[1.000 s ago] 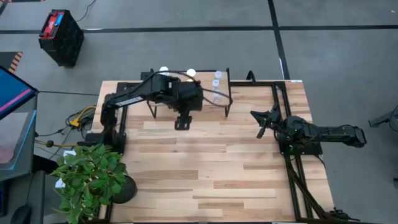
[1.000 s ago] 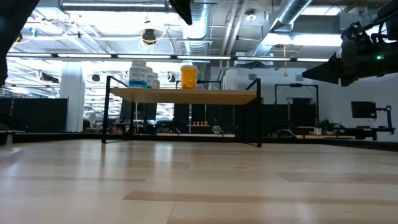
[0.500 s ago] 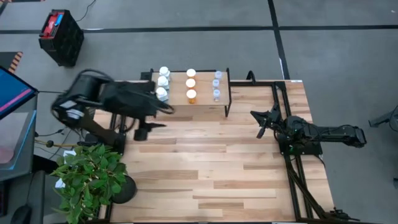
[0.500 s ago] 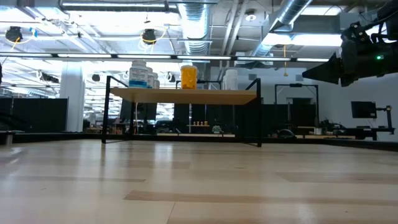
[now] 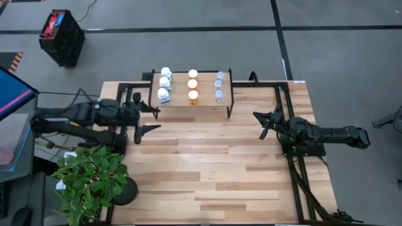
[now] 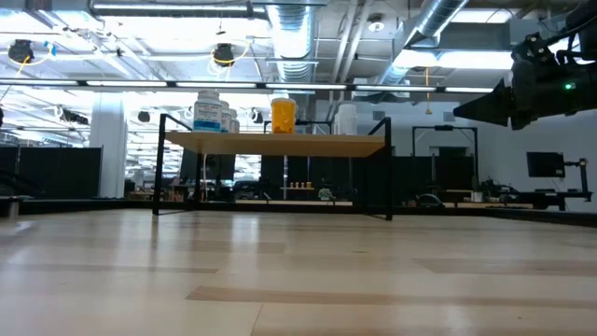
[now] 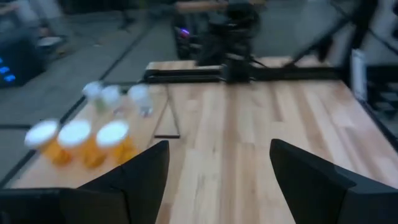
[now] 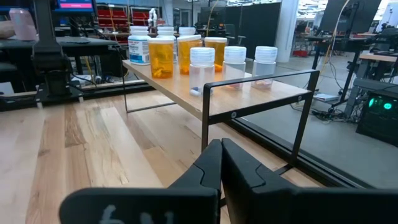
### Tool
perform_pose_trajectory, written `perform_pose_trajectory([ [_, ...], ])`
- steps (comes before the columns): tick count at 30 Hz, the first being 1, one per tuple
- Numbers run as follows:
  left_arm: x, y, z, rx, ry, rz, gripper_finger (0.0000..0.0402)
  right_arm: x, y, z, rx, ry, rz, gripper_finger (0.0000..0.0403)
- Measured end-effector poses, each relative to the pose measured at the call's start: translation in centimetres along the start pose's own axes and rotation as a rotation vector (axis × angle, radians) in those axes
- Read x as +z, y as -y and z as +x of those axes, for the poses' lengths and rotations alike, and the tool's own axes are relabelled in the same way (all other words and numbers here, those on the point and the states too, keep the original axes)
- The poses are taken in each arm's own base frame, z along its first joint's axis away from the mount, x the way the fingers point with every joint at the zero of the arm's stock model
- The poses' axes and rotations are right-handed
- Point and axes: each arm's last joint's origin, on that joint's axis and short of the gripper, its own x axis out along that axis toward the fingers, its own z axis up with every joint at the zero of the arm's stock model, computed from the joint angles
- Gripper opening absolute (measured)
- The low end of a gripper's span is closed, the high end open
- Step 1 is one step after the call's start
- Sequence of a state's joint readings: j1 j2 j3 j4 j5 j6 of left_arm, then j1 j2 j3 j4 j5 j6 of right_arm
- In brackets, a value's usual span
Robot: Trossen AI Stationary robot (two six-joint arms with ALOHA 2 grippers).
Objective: Pick and place medicine bottles onto shelf by color
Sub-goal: Return to Home Position
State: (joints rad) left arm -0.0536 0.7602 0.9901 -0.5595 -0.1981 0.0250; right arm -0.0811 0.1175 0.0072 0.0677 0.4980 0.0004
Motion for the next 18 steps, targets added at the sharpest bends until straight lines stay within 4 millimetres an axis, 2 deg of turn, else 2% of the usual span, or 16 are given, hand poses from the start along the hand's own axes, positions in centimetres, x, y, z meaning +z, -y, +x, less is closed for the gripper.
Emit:
perform_pose_trajectory([
  [3, -4.7, -0.3, 0.5, 0.058, 0.065, -0.091, 0.0267, 0.0, 0.0, 0.0, 0.0, 0.0, 0.0, 0.0028],
  [6, -8.1, 0.0, 0.7, -0.008, 0.157, -0.145, 0.0267, 0.0, 0.0, 0.0, 0.0, 0.0, 0.0, 0.0029],
  [15, -17.1, 1.0, 2.6, -0.087, 0.419, -0.22, 0.0267, 0.0, 0.0, 0.0, 0.0, 0.0, 0.0, 0.0027],
  [18, -18.7, 1.2, 3.0, -0.093, 0.446, -0.238, 0.0267, 0.0, 0.0, 0.0, 0.0, 0.0, 0.0, 0.0027],
])
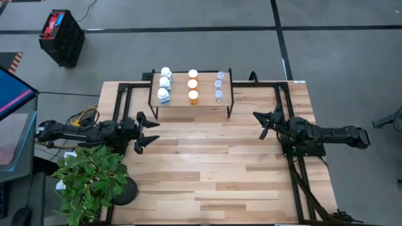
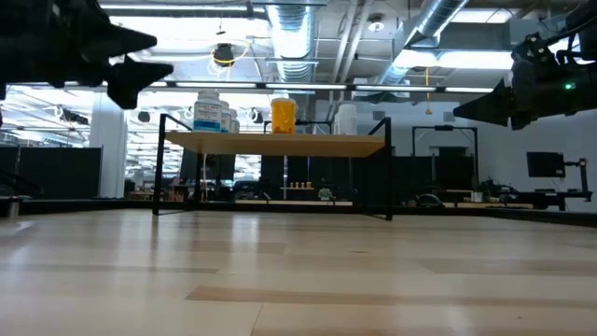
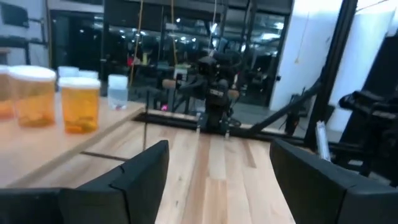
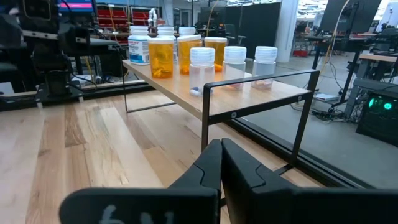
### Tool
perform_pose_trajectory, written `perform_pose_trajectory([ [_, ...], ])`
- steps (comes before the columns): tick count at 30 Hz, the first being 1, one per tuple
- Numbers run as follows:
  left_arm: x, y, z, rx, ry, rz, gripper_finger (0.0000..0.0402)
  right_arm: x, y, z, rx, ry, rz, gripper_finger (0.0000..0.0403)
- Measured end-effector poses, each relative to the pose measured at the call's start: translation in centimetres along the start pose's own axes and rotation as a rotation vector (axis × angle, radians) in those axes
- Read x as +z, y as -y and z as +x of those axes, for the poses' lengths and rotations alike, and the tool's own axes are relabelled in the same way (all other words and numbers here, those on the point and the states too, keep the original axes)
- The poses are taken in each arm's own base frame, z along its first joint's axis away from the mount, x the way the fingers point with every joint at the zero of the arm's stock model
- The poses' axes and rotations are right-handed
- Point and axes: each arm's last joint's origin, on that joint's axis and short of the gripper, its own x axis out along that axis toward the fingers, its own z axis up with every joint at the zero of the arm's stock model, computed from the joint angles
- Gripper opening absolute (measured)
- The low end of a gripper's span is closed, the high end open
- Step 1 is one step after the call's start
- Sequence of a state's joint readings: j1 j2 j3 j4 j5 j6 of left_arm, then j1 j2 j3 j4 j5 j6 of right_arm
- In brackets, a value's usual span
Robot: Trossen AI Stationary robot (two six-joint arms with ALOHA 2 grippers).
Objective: Pick and place medicine bottles onto shelf by color
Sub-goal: Return to Home Position
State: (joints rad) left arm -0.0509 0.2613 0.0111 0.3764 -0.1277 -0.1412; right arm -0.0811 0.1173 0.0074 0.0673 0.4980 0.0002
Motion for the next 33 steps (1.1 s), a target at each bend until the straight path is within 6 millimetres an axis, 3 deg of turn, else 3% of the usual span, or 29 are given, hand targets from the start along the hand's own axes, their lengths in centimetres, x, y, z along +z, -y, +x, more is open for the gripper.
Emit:
perform_pose_trajectory([
  [7, -0.6, -0.1, -0.1, 0.063, -0.059, 0.072, 0.0267, 0.0, 0.0, 0.0, 0.0, 0.0, 0.0, 0.0029],
  [14, -2.6, -0.5, -0.4, 0.114, -0.262, 0.081, 0.0267, 0.0, 0.0, 0.0, 0.0, 0.0, 0.0, 0.0027],
  [33, -3.3, -0.9, -0.4, 0.174, -0.323, 0.115, 0.0267, 0.0, 0.1, 0.0, -0.005, 0.0, 0.0, 0.0027],
])
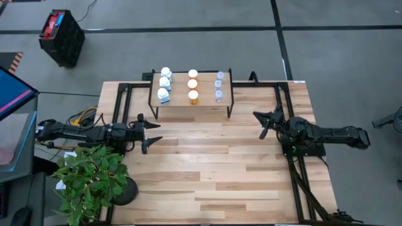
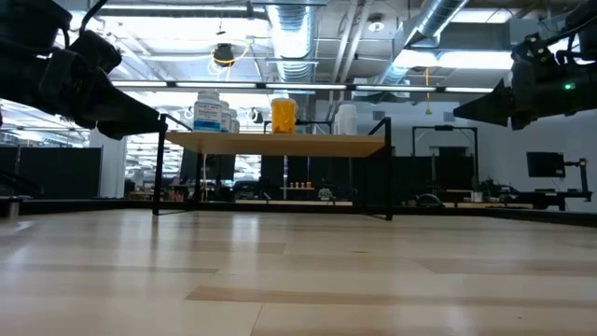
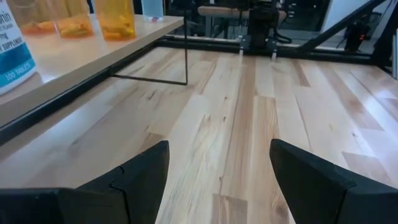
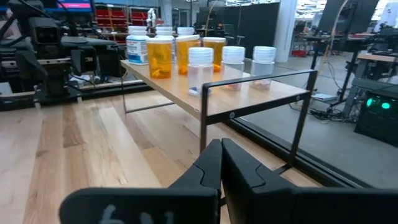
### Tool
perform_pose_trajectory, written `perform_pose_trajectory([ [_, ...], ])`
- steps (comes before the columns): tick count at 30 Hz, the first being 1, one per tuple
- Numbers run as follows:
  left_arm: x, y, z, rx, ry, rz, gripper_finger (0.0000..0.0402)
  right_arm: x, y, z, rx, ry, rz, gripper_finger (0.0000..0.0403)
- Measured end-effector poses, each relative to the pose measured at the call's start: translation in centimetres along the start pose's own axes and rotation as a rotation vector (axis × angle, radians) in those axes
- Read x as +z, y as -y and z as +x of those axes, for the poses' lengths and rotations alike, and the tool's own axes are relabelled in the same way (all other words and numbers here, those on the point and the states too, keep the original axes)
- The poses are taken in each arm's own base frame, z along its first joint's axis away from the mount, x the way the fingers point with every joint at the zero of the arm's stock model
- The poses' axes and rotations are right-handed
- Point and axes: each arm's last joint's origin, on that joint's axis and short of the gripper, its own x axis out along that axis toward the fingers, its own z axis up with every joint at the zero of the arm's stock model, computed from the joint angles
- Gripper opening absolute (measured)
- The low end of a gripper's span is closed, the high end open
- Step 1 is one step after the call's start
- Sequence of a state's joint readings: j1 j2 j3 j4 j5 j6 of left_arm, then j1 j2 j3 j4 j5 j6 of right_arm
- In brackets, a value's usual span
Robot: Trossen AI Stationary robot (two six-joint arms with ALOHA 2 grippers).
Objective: Pick and place medicine bottles onto shelf by color
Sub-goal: Return to Home Position
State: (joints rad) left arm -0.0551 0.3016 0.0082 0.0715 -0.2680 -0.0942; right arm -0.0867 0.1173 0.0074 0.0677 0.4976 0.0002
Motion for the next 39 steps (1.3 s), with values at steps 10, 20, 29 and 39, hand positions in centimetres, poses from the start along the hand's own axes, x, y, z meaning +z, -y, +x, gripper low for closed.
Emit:
perform_pose_trajectory([
  [10, 0.0, 0.0, 0.0, 0.0, 0.0, 0.006, 0.0267, 0.0, 0.4, 0.1, -0.039, 0.0, 0.024, 0.0028],
  [20, -0.1, 0.0, 0.0, 0.001, -0.001, 0.009, 0.0267, 0.0, 0.1, 0.2, 0.301, 0.003, -0.014, 0.0028],
  [29, 0.0, 0.0, 0.0, 0.001, -0.001, 0.008, 0.0267, -1.0, 0.2, 0.7, 0.293, -0.1, -0.035, 0.0027],
  [39, 0.0, 0.0, 0.0, 0.001, -0.001, 0.002, 0.0267, -0.5, 0.1, 0.7, 0.293, -0.05, -0.023, 0.0027],
])
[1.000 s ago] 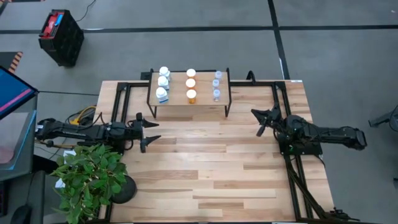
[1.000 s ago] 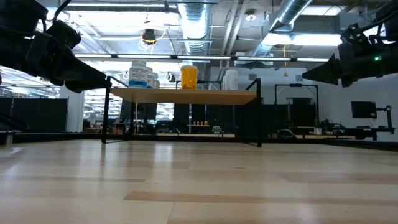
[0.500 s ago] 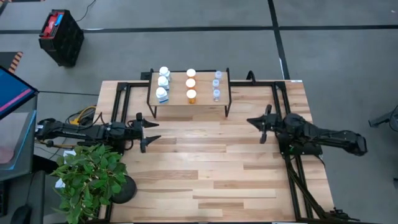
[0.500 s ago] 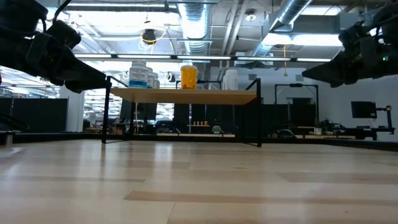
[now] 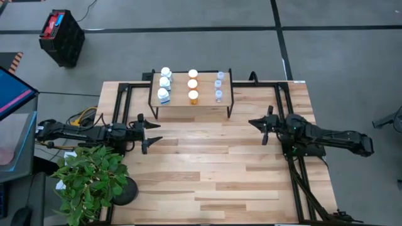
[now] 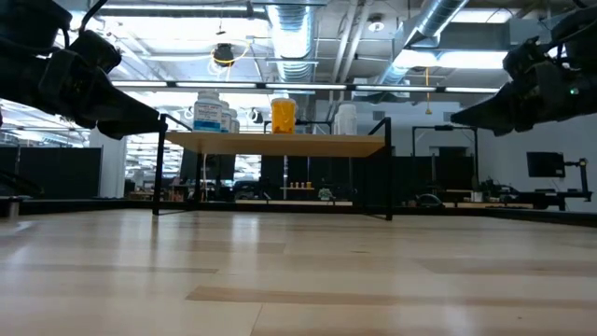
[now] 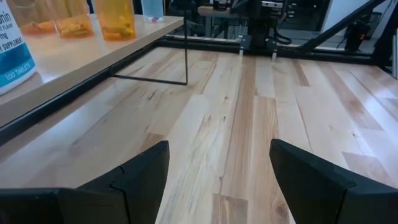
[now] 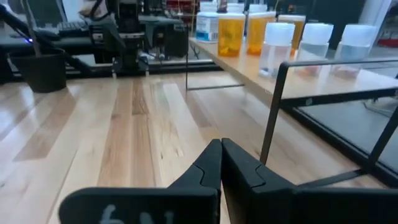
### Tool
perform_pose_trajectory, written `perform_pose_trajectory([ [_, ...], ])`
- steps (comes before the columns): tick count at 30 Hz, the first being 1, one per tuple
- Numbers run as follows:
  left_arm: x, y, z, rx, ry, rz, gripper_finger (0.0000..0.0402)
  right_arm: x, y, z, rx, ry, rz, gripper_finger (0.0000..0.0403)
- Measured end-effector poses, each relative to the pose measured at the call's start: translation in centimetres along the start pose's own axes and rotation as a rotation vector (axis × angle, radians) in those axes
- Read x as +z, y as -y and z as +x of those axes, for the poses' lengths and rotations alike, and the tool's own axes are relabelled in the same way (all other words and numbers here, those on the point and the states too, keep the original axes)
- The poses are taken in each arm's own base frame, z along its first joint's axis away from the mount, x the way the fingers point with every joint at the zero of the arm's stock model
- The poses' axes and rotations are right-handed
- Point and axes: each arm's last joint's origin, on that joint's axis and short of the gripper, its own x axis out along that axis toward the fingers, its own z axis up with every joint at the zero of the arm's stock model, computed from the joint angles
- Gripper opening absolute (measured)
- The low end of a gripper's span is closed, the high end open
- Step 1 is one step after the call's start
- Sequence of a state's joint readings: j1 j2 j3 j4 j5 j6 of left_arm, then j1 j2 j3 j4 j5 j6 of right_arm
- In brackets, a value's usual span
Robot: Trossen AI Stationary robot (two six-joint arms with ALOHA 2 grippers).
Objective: Pick and place medicine bottles onto shelf by color
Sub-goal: Return to Home Position
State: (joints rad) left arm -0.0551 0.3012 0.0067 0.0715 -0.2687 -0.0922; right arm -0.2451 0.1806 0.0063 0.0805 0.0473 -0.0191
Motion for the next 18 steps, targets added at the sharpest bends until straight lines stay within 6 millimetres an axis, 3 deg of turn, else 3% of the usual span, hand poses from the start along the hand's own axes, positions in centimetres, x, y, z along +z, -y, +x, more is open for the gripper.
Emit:
perform_pose_trajectory([
  [18, 0.0, 0.0, 0.0, 0.0, 0.0, -0.003, 0.0267, -0.34, -0.01, 0.04, 0.001, -0.047, 0.001, 0.0029],
])
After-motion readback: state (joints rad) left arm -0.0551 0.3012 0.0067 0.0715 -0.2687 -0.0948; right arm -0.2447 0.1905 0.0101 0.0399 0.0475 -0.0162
